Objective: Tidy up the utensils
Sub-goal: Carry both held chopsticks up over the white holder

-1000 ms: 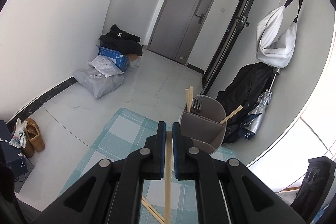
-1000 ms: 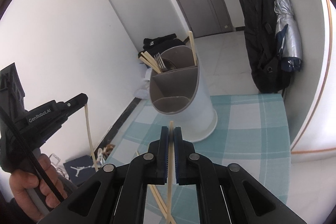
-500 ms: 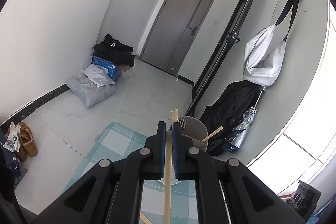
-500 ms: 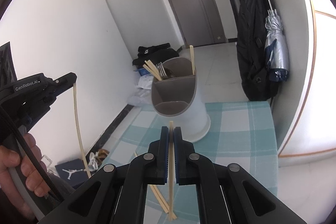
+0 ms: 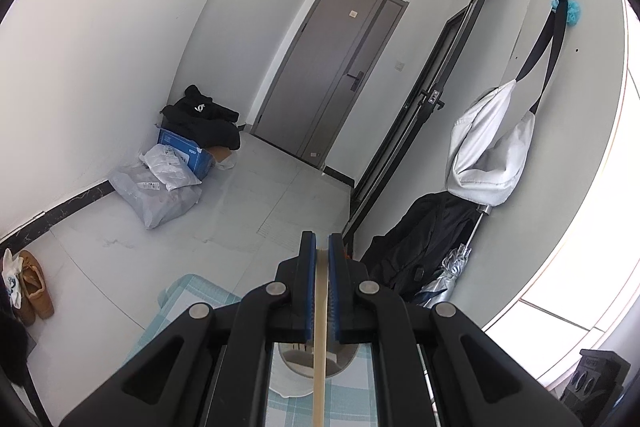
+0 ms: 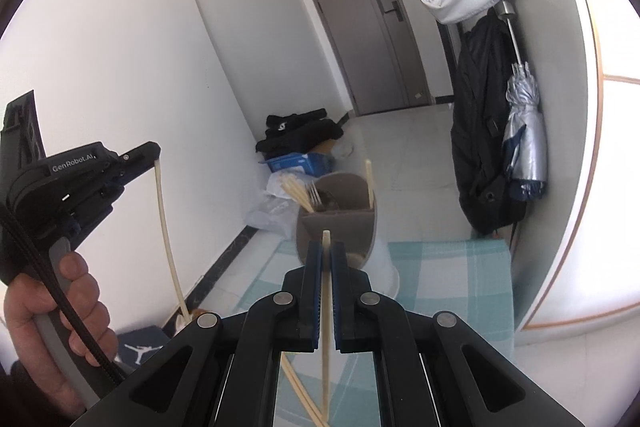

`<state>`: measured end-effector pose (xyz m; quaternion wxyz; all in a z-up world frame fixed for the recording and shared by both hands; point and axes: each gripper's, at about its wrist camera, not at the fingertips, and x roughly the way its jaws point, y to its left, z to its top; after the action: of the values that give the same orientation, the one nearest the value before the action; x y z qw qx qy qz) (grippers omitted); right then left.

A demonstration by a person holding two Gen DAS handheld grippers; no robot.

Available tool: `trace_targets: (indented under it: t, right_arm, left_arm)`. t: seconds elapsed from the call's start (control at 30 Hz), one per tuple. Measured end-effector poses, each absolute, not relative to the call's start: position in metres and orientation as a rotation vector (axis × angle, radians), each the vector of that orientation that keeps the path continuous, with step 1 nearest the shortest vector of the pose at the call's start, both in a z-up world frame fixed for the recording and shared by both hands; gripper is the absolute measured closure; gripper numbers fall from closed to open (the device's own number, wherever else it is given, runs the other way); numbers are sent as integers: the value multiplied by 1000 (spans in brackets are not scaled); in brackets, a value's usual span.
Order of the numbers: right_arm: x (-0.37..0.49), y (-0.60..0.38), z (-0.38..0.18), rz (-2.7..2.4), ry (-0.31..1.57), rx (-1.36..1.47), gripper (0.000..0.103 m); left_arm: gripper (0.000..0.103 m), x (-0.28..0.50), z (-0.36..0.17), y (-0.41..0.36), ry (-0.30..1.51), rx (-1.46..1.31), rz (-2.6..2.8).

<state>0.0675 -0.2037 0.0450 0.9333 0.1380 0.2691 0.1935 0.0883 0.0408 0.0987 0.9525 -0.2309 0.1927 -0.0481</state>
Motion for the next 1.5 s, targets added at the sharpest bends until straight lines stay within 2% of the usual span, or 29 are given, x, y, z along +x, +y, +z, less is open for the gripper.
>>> trace_targets:
  t: [0.3, 0.57, 0.97, 1.5]
  right_arm:
    - [122, -208, 109, 414, 471, 276, 99]
    - [178, -201, 137, 397, 399, 245, 99]
    - [232, -201, 115, 330, 349, 254, 99]
    - [247, -196, 80, 342, 391, 232, 99]
  left_arm:
    - [100, 140, 124, 43, 322, -487, -107]
    - [100, 186, 114, 39, 253, -528, -82]
    - [100, 221, 86, 11, 184, -430, -92]
    - [100, 230, 66, -10, 183, -297, -133]
